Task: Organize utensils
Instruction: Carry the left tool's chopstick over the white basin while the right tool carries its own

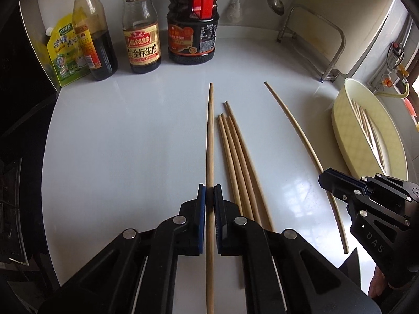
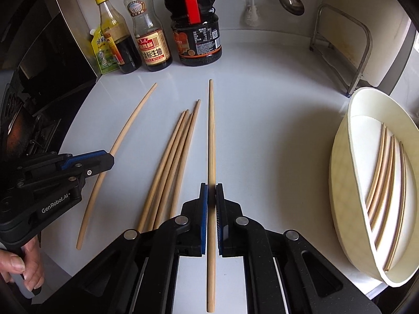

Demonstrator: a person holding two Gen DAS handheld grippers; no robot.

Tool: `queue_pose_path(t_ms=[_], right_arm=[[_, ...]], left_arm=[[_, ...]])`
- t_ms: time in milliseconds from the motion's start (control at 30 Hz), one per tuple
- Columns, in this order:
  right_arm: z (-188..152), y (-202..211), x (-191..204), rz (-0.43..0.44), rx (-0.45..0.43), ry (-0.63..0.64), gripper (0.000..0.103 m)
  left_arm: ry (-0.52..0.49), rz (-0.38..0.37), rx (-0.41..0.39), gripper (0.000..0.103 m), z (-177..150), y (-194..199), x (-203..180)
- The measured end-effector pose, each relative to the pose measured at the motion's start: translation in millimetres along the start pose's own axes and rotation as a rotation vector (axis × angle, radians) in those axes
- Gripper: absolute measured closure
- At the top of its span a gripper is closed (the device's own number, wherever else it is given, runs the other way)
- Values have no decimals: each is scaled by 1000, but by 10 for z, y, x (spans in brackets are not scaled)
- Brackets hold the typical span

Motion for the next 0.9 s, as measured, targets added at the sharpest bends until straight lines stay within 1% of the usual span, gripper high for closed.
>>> queue_pose_path(t_ms=[133, 200, 367, 400, 433, 467, 500, 533, 700, 800, 833, 867, 900], right_arm=[[107, 270, -141, -7, -52, -22, 97], [130, 338, -201, -12, -65, -31, 97], [174, 648, -620, -57, -117, -86, 97], [176, 754, -827, -80, -131, -115, 97], [170, 804, -932, -90, -138, -132, 97], [170, 804, -932, -90, -138, -132, 97], [161, 850, -1041, -101, -145, -149, 97], [134, 933, -1261, -121, -156, -186, 97], [24, 1101, -1816, -166, -176, -285, 97], [-37, 1141, -2118, -188, -176, -343, 97], [-37, 1141, -2118, -188, -176, -343, 97], [-99, 1133, -2289, -199, -169, -379, 97], [-138, 1126, -2371, -202, -164, -398, 97]], left_arm=[[-31, -15, -55, 96, 234, 237, -203], [-51, -31, -82, 96, 358, 331, -349], [-114, -75, -125, 96, 620, 454, -803], [-128, -86, -130, 96, 670, 463, -903], [-142, -97, -135, 96, 710, 467, -1008], [-157, -110, -139, 96, 757, 472, -1121], [-174, -125, -142, 96, 796, 474, -1241], [-191, -140, -143, 96, 823, 469, -1367], [-296, -215, -131, 96, 909, 415, -2035], [-341, -255, -106, 96, 946, 326, -2384], [-354, -264, -97, 96, 954, 289, -2485], [-368, -273, -87, 96, 960, 243, -2584], [-381, -280, -77, 96, 965, 199, -2678]])
Point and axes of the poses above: each gripper's, at about its wrist camera, not at the fingertips, and y roughly against the way its jaws point, x to its left, z to its top, the point moved 10 cm from there along -y, roughly the way its jaws point, and after that the axes turned 2 degrees about z, right-handed, at the moved point
